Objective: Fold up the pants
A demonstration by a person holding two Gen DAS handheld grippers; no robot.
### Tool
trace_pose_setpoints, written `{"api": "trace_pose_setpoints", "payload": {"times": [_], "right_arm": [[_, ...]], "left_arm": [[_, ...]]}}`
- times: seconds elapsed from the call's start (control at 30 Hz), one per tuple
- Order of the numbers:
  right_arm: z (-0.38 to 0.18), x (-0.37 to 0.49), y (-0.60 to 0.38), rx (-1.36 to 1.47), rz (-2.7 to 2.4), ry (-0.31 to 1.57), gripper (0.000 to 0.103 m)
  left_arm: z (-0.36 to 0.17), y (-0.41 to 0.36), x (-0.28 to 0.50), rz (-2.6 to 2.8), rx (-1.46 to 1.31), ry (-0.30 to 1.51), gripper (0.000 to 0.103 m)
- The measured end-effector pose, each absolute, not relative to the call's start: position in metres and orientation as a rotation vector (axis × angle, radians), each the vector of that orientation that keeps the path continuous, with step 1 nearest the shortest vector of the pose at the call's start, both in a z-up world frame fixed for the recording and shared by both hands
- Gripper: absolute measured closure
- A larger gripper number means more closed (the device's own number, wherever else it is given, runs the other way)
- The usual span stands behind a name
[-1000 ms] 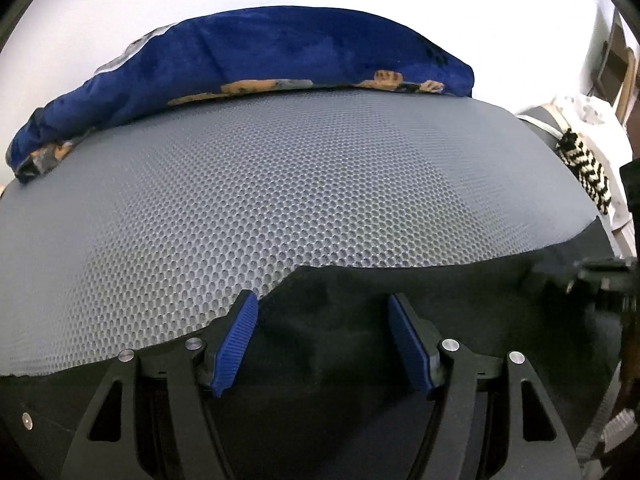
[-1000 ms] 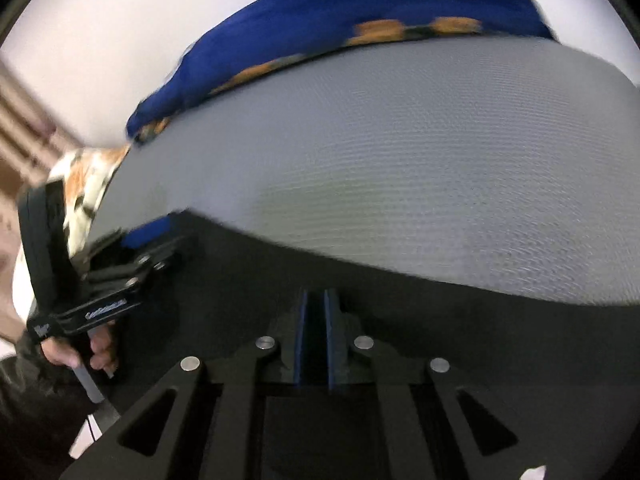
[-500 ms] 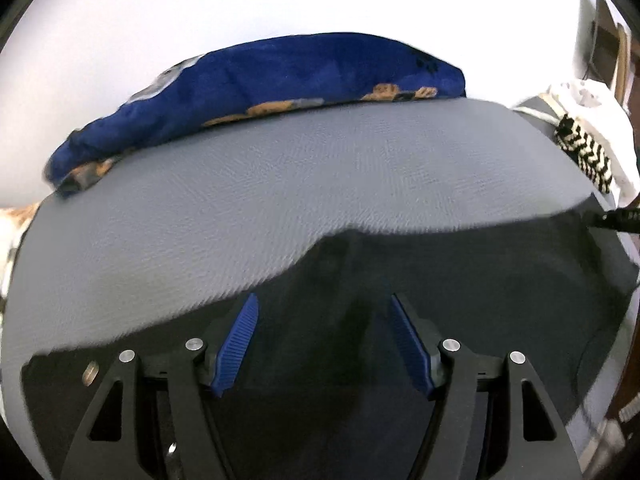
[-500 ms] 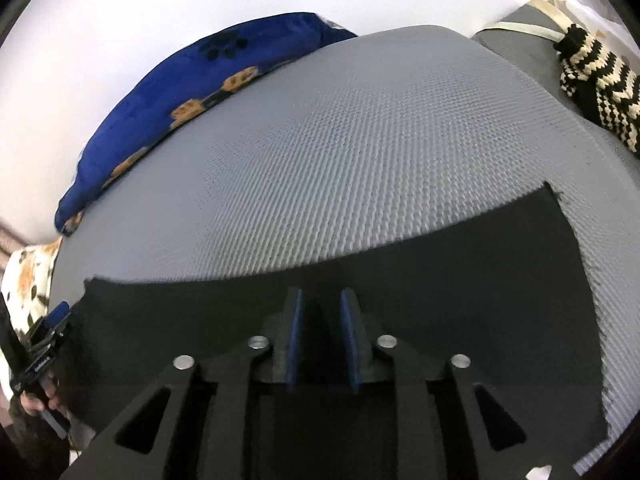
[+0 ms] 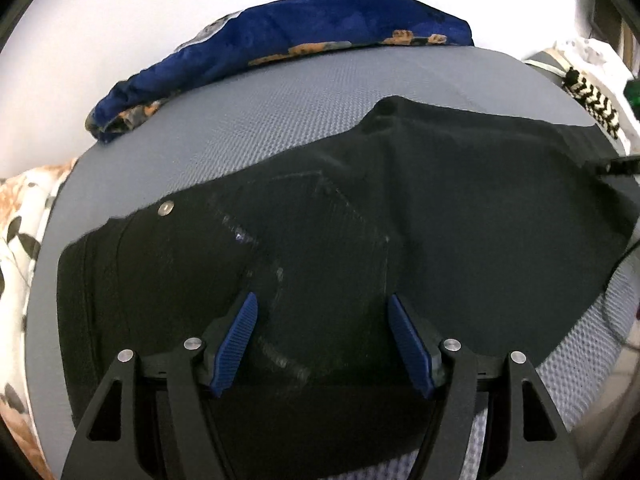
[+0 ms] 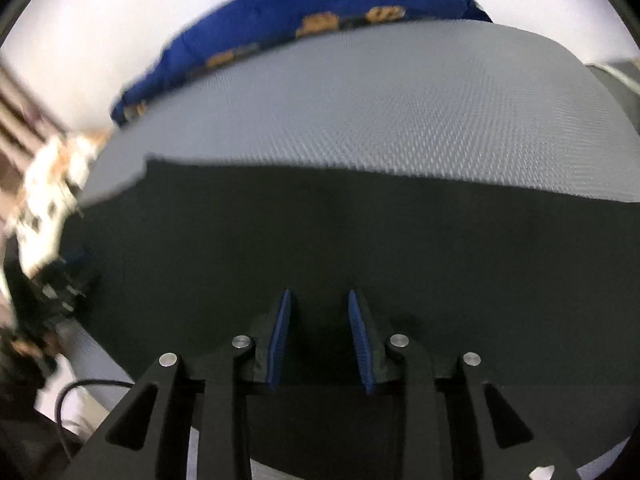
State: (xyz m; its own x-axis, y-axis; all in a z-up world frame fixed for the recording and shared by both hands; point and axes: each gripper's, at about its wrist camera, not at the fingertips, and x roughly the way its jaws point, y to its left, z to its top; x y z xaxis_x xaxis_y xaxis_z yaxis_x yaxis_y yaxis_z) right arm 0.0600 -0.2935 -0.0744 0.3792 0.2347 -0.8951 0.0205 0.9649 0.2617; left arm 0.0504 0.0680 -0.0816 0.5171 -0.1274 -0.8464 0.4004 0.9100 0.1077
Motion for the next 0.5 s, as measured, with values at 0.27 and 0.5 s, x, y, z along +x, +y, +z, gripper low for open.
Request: {"api": "trace_pose_setpoints", "payload": {"times": [0.27, 0.5], "right_arm": [[-0.066, 0.008, -0.323, 0.148, 0.055, 1.263, 0.075], [-0.048, 0.033, -0.302, 0.226, 0.086, 1.122, 0.071]], "left_arm": [[-0.064, 0.076, 0.041, -0.343, 0.245, 1.022, 0.029], [-0.029, -0.001, 0.05, -0.51, 0.196, 0.919, 0.029]]}}
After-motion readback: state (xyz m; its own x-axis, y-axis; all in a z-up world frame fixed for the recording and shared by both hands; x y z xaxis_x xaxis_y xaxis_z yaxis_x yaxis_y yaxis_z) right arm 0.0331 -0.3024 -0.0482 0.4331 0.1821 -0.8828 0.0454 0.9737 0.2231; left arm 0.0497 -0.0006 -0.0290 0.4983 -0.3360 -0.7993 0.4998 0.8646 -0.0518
